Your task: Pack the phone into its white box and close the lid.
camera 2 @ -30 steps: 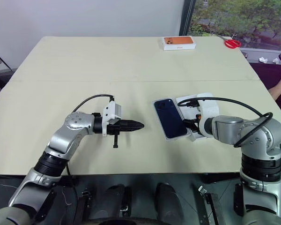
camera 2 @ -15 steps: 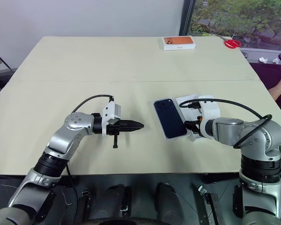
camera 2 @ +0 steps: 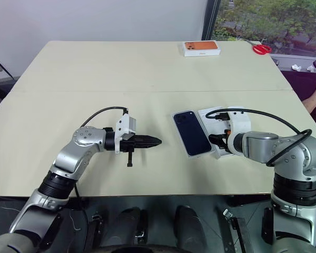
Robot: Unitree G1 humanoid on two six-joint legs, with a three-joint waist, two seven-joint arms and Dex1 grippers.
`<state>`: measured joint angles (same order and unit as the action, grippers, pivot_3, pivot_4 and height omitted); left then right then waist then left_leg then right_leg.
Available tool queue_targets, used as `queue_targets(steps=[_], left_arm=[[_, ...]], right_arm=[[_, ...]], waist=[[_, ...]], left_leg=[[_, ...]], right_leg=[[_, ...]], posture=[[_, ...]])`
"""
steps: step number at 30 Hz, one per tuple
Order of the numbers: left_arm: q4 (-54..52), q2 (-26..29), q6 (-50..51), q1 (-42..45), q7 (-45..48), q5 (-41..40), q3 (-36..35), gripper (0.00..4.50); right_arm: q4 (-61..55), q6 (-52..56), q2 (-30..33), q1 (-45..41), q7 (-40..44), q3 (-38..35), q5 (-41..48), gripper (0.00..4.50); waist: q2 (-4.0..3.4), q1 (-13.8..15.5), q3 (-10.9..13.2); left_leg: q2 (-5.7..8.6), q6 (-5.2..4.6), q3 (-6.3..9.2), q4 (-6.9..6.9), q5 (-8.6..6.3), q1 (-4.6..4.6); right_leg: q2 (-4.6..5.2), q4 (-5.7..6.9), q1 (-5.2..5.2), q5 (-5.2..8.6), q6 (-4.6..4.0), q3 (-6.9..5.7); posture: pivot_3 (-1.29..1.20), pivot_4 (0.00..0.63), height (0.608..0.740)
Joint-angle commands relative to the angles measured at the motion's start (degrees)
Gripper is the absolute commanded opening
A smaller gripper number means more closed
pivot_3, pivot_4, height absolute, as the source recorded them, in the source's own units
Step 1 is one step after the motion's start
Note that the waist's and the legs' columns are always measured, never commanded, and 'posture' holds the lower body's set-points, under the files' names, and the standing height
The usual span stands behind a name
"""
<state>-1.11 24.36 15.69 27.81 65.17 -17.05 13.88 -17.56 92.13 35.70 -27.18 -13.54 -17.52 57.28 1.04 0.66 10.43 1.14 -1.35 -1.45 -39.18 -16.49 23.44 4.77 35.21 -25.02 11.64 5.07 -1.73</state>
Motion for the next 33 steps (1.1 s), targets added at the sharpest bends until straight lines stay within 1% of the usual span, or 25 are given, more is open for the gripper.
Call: queue_targets(steps=[1,25,27,29,31,33], left_arm=[[-2.05,-0.08,-0.30,0.51,0.08,-1.51,-1.04,0.00],[-1.84,-0.12,-0.18,0.69,0.35,-1.51,-0.93,0.00],[-1.72,-0.12,-0.25,0.74,0.31,-1.38,-0.88,0.00],[-1.65,-0.09,-0.24,0.73,0.27,-1.36,-0.94,0.00],[-1.65,-0.03,-0.29,0.69,0.28,-1.33,-0.91,0.00],[-1.63,0.05,-0.31,0.69,0.24,-1.32,-0.90,0.00]], right_arm=[[-0.21,0.37,0.17,-0.49,-0.38,-2.04,0.51,2.92],[2.36,0.37,-0.41,-0.58,-2.24,-6.57,2.99,2.92],[1.49,0.37,0.89,-0.30,-1.46,-6.07,3.20,2.92],[-0.91,0.37,4.44,0.75,0.69,-4.20,3.59,2.92],[-2.25,0.37,6.50,1.55,2.21,-3.20,3.74,2.92],[-5.12,0.37,9.62,2.38,5.84,-2.00,4.22,2.92]], waist=[[0.00,0.00,0.00],[0.00,-0.02,0.00],[0.00,-0.03,0.00],[-0.04,0.06,0.02],[-0.04,0.08,0.02],[-0.04,0.03,0.02]], left_leg=[[0.00,0.00,0.00,0.00,0.00,0.00],[0.00,0.00,0.00,0.00,0.00,0.00],[0.00,0.00,0.00,0.00,0.00,0.00],[0.00,0.00,0.00,0.00,0.00,0.00],[0.01,-0.01,0.00,0.00,-0.01,0.01],[0.00,-0.03,0.00,0.00,-0.02,0.01]], right_leg=[[0.00,0.00,0.00,0.00,0.00,0.00],[0.00,0.00,0.00,0.00,0.00,0.00],[0.00,0.00,0.00,0.00,0.00,0.00],[0.00,-0.01,0.00,0.00,0.00,0.00],[0.01,-0.02,0.00,0.00,0.00,0.00],[0.01,-0.05,0.01,0.01,0.00,0.00]], posture=[[0.00,0.150,0.740],[0.00,0.150,0.740],[0.00,0.150,0.740],[0.00,0.150,0.740],[0.00,0.150,0.740],[0.00,0.150,0.740]])
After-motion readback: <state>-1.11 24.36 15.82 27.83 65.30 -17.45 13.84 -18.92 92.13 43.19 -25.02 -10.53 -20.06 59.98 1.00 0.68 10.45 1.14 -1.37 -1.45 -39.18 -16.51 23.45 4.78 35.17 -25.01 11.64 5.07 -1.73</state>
